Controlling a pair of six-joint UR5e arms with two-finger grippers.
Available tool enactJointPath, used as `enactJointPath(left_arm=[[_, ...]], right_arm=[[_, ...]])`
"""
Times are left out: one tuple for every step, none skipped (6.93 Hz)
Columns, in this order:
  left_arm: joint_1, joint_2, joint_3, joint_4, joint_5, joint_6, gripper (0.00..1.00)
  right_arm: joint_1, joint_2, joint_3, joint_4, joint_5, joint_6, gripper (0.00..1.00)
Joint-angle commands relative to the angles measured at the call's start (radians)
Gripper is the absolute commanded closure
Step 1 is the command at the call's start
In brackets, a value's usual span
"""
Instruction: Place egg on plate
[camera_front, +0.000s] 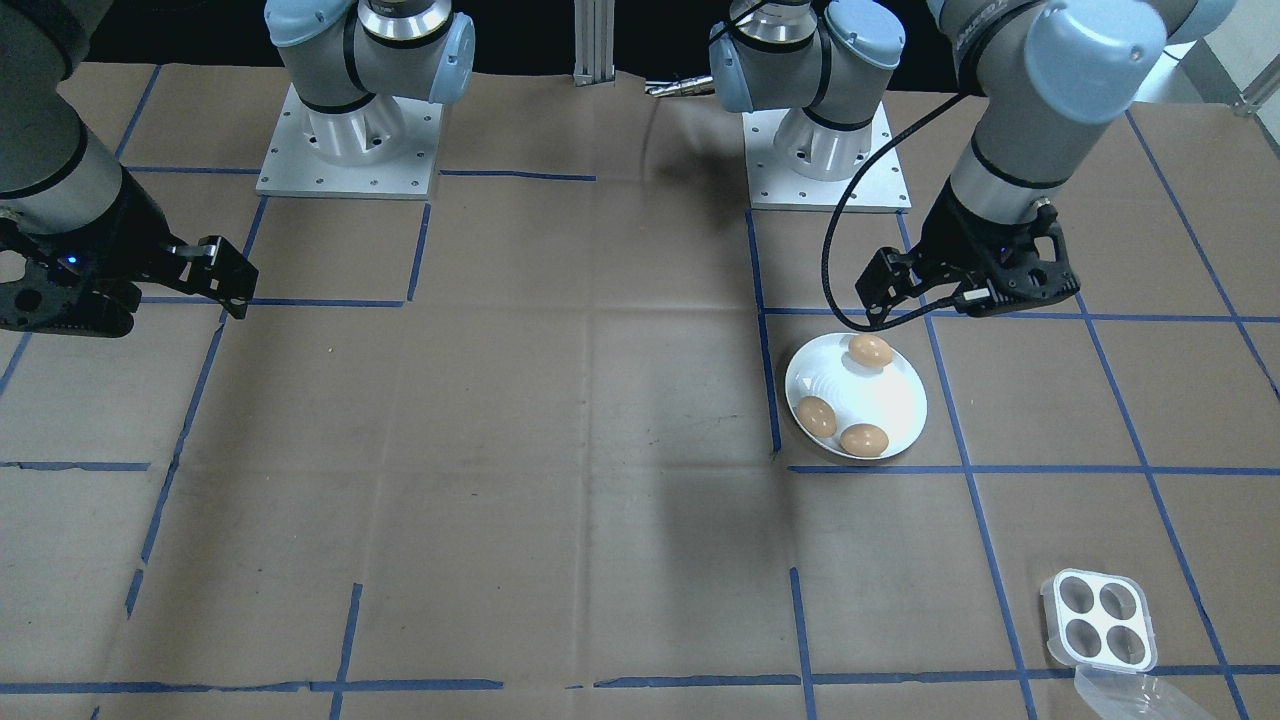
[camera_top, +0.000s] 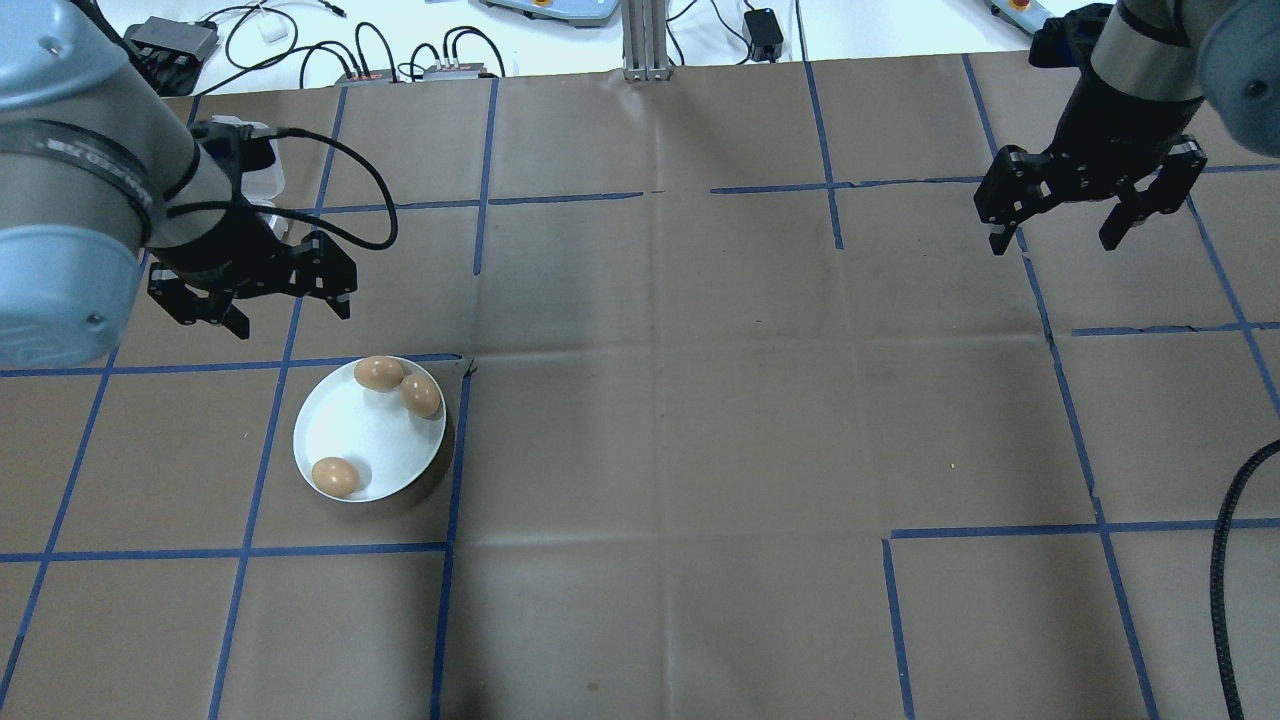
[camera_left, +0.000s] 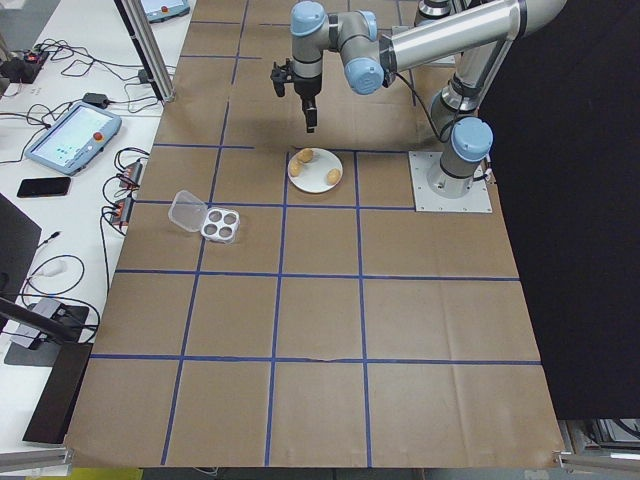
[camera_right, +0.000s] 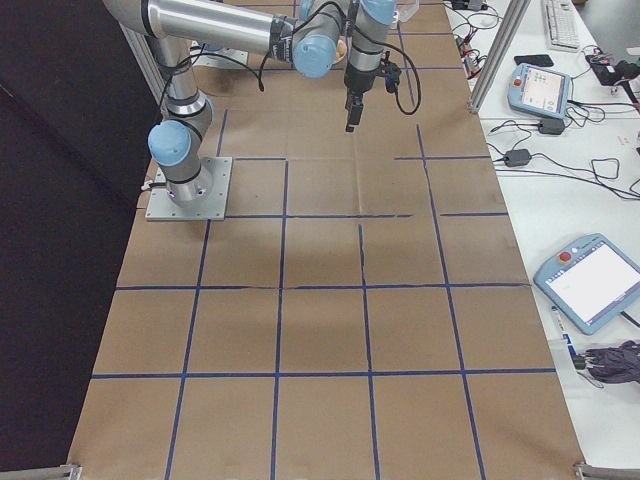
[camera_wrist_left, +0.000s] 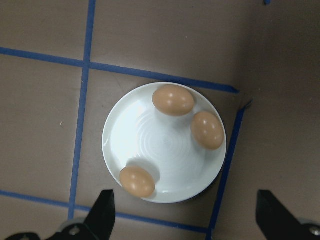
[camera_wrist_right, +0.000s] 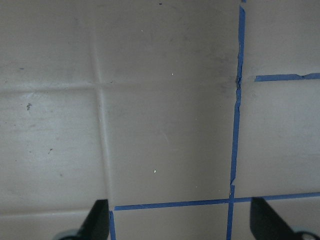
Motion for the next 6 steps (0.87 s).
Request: enactJointPath(left_arm=[[-0.065, -0.018, 0.16, -0.141, -0.001, -0.104, 0.0], [-0.097, -0.022, 0.206, -0.172, -0.001, -0.127, 0.0], [-0.111, -0.022, 0.227, -0.178, -0.007, -0.147, 0.0], [-0.138, -0.024, 0.228, -0.177, -0.004, -0.164, 0.0], [-0.166, -0.03, 0.228, -0.174, -0.001, -0.166, 0.0], [-0.187, -0.044, 0.228, -0.168, -0.001, -0.163, 0.0]], right_arm=[[0.0, 0.0, 0.0, -0.001, -0.001, 0.0, 0.0], [0.0, 0.0, 0.0, -0.001, -0.001, 0.0, 0.0], [0.0, 0.0, 0.0, -0.001, -0.001, 0.0, 0.0], [0.0, 0.0, 0.0, 0.001, -0.001, 0.0, 0.0], [0.0, 0.0, 0.0, 0.001, -0.001, 0.0, 0.0], [0.0, 0.0, 0.0, 0.001, -0.001, 0.0, 0.0]])
